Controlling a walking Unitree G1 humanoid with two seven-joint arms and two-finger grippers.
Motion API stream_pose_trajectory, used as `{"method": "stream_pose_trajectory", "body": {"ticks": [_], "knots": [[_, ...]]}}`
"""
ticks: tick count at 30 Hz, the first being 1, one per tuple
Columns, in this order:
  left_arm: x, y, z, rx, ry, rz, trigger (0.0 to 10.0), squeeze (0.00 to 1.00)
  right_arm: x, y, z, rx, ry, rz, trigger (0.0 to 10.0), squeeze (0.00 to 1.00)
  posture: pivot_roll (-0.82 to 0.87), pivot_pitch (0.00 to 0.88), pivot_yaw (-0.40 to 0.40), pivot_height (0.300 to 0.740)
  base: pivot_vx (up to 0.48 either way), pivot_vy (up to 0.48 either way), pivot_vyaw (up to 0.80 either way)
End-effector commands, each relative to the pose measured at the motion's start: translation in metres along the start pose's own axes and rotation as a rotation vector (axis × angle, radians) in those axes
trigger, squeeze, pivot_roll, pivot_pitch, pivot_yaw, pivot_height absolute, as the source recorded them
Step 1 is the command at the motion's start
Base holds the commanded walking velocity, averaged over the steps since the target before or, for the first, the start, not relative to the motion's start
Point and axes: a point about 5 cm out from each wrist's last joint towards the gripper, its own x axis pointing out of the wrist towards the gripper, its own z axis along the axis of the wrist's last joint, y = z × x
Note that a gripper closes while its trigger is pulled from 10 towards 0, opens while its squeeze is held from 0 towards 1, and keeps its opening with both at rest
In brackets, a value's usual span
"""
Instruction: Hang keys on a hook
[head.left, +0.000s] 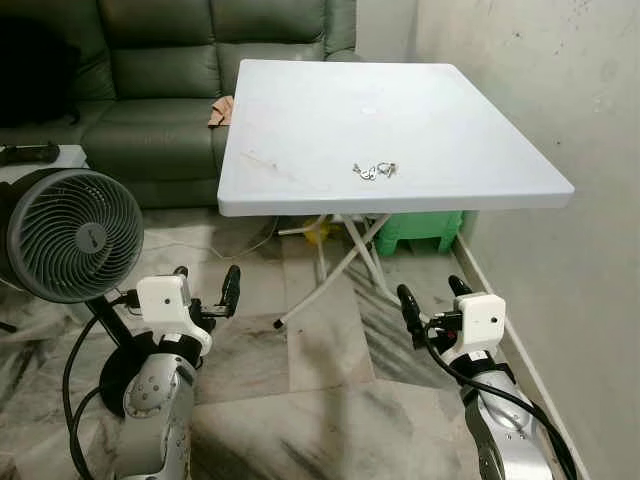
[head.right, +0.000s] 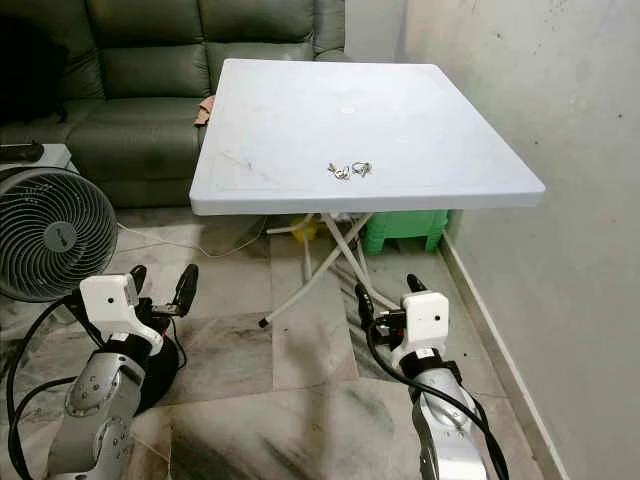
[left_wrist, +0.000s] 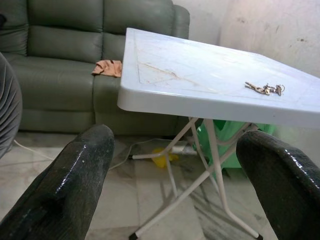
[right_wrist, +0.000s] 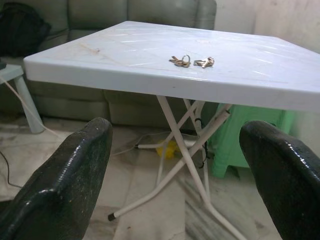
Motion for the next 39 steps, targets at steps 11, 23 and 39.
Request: {"method": "stream_pose_trajectory", "body": {"ticks": [11,23,39], "knots": [[0.0025,0.0007,0.0068,0.014,-0.005,-0.001,10.0,0.00,0.0023,0.0006,0.0049,-0.027,-0.012,0.000,10.0,0.00,-0.03,0.000,-0.023,0.740,0.000,0.000,0.51],[0.0043,-0.0035,0.0063,0.025,0.004,-0.008,10.0,0.00,0.0034,0.0008,0.0038,0.017,-0.008,-0.018,10.0,0.00,-0.02,0.000,-0.023,0.740,0.000,0.000,0.07],[0.0092,-0.0066,0.0047,0.061,0.041,-0.025,10.0,0.00,0.0086,0.0022,0.0062,0.025,-0.015,-0.013,10.0,0.00,-0.02,0.000,-0.022,0.740,0.000,0.000,0.00]]}}
